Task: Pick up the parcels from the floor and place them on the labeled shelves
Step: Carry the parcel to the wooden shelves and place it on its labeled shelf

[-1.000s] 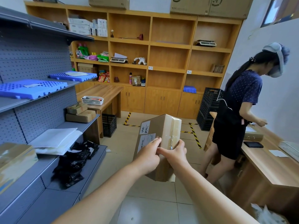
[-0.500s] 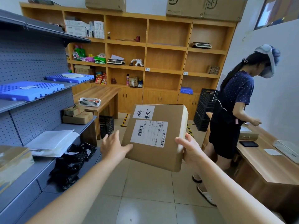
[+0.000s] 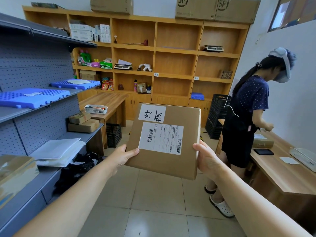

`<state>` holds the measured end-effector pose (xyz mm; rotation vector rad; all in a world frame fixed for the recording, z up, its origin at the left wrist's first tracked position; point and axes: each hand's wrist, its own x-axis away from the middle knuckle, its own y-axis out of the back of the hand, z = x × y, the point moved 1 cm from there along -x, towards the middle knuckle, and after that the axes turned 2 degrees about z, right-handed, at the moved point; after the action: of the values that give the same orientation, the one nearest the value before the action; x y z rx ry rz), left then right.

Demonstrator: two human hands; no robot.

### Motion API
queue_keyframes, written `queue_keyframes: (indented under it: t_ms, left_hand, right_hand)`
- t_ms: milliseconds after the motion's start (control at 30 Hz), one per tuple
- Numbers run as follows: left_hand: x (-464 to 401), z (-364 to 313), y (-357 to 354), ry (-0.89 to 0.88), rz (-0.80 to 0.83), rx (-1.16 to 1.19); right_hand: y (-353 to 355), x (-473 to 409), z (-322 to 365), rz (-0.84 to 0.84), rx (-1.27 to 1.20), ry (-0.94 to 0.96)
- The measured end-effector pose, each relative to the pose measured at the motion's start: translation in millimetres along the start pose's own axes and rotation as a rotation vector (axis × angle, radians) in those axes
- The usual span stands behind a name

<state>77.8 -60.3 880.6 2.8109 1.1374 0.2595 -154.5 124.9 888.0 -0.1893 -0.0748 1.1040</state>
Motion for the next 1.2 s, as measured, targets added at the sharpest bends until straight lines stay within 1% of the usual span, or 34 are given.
queue_keyframes:
  t_ms: [67,133,233,333,367,400,467,500,533,567,700,800,867,933,1000,1067,1200]
  left_hand:
    - [3,-1,-3,-0.034,-0.022,0.025]
    - [3,1,-4,-0.055,-0.049,0.045]
    - [3,7,-2,-0.056,-0.076,0.001]
    - [1,9,-2,-0.062,-0.082,-0.024]
    - [0,8,-2,-0.082,-0.122,-0.042]
    - [-2,4,1,-0.102,-0.201,-0.090]
    - [-3,-12,10,-0.154,-0.409,-0.266]
    - [-3,-21,13,-0.187,-0.485,-0.366]
    - [-2,-28,16,-0.220,-0.521,-0.459]
    - [-3,-35,19,-0.246,-0.520,-0.542]
    - [-8,-56,23,-0.292,-0.401,-0.792]
    - [-11,-66,33,-0.272,-0.302,-0.849]
    - [-11,-65,41,-0.233,-0.157,-0.778]
    - [-8,-62,45,-0.168,0.027,-0.573]
    - [-1,-59,45,-0.151,0.153,-0.412]
    - [2,-52,45,-0.150,0.207,-0.354]
    - [4,-37,45,-0.177,0.224,-0.273]
  right_hand:
    - [-2,0,3,-0.044,0.037,-0.008]
    - [-6,1,9,-0.062,0.129,-0.028]
    - [-9,3,20,-0.007,0.255,-0.039]
    - [-7,1,31,-0.009,0.271,-0.002]
    - [-5,-2,33,-0.029,0.267,0.003]
    - [-5,-5,36,-0.057,0.273,-0.002]
    - [-6,-8,41,-0.105,0.315,-0.012]
    - [-6,-9,42,-0.120,0.341,-0.018]
    - [-6,-9,44,-0.124,0.365,-0.027]
    - [-7,-10,46,-0.117,0.385,-0.037]
    - [-10,-15,60,-0.063,0.458,-0.079]
    - [-12,-17,72,-0.042,0.459,-0.093]
    - [-14,-16,82,-0.013,0.491,-0.093]
    - [-15,-16,91,0.011,0.530,-0.097]
    - [-16,-18,98,0.017,0.570,-0.106]
    - [-19,-18,104,0.027,0.597,-0.113]
    - [-27,-18,111,0.019,0.659,-0.121]
